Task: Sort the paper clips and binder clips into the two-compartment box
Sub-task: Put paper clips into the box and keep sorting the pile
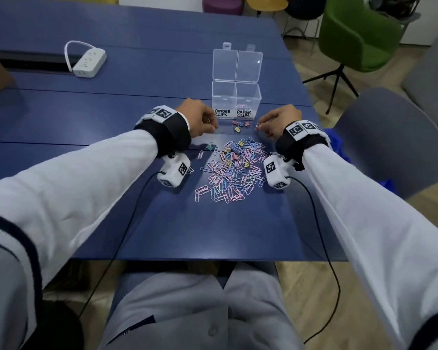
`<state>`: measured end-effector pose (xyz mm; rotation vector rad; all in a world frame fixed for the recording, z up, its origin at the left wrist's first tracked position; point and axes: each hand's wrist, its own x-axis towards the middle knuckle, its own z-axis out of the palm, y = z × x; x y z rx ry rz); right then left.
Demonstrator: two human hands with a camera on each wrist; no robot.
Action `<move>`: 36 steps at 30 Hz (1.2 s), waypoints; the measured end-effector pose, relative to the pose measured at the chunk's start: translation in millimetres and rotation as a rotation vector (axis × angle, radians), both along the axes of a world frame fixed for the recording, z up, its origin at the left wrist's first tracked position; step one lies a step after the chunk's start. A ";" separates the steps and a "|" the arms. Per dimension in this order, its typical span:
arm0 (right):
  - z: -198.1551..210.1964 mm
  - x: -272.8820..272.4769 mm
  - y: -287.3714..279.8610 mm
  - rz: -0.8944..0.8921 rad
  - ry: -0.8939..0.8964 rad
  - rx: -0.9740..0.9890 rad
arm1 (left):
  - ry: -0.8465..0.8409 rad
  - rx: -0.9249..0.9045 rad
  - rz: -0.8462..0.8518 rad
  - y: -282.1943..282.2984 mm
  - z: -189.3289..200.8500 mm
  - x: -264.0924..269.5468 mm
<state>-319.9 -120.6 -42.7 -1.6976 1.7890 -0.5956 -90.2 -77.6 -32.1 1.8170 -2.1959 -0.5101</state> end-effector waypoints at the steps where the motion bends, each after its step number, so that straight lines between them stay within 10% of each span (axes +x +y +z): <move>1: 0.6 3.5 -2.1 0.005 -0.008 -0.006 | -0.013 0.006 0.013 -3.5 -0.9 2.2; 23: -5.1 15.1 25.5 0.438 0.357 -0.079 | -0.192 0.017 -0.027 -19.8 -12.6 10.9; 36: 15.6 -49.7 31.6 0.249 0.384 -0.071 | -0.208 0.007 -0.183 -35.6 -15.6 -51.9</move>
